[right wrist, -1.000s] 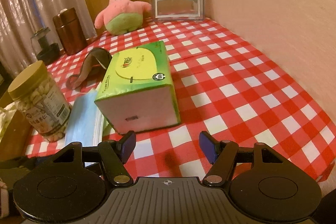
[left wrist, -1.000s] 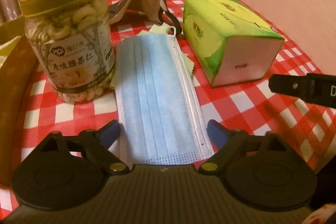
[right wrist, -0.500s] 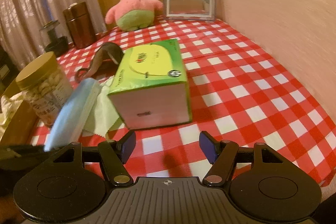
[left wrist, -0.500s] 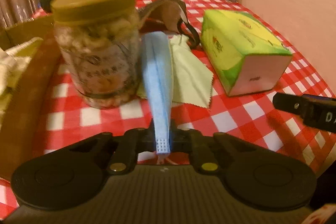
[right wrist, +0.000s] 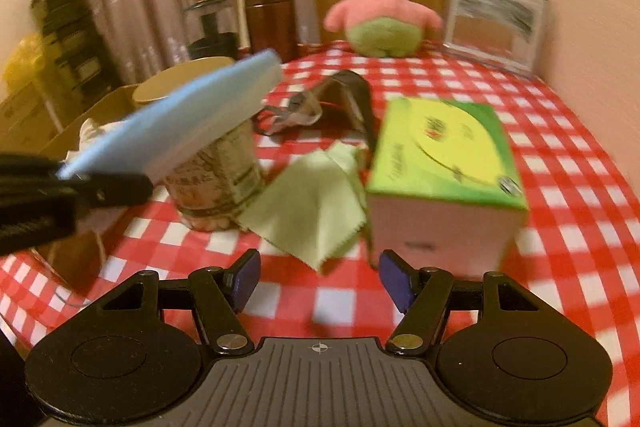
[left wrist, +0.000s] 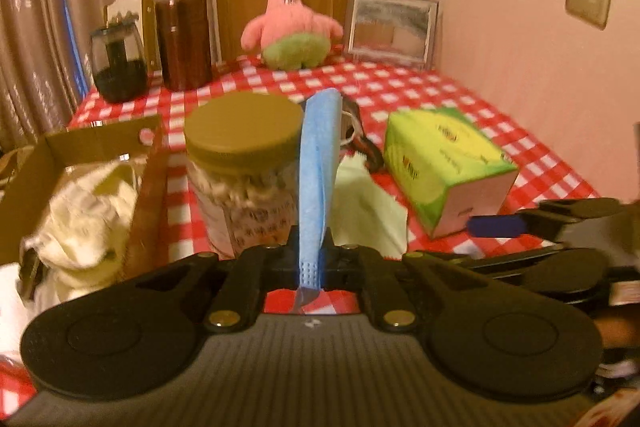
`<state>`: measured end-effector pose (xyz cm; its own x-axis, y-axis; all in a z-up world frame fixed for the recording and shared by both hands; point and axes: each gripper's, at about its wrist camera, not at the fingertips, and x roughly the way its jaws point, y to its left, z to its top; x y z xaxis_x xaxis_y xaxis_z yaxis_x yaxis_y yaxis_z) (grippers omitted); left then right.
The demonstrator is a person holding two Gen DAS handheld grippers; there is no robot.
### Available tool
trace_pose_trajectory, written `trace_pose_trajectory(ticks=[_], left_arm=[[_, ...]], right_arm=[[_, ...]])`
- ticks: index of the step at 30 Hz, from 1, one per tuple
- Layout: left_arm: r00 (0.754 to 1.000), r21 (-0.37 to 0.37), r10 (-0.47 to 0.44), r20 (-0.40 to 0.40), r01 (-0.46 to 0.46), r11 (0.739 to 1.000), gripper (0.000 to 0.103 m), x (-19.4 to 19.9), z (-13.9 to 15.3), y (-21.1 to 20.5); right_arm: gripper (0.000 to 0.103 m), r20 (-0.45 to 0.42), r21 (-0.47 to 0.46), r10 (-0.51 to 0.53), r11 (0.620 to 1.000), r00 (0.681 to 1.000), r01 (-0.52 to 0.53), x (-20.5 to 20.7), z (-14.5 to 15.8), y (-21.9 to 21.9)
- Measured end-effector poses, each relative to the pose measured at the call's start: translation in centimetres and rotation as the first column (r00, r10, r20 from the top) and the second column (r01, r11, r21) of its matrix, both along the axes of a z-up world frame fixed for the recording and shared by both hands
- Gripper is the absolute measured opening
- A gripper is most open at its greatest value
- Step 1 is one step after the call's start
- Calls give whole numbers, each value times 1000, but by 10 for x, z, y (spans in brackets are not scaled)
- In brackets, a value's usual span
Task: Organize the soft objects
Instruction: 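Lift the mask with the left tool while the right tool grasps the light-green cloth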
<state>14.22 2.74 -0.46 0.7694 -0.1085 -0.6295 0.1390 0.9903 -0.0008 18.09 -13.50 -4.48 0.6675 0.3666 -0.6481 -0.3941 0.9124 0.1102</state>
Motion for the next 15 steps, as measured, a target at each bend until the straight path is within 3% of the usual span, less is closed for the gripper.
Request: trace_pose_trajectory(ticks=[7, 15], left_arm=[[998, -22, 9, 54, -8, 1000, 6, -1, 20, 14], [998, -56, 26, 53, -23, 998, 5, 3, 16, 27]], right_arm=[[66, 24, -69, 40, 997, 999, -38, 23, -16, 35], [66, 4, -106, -36, 994, 999, 36, 43, -35, 60]])
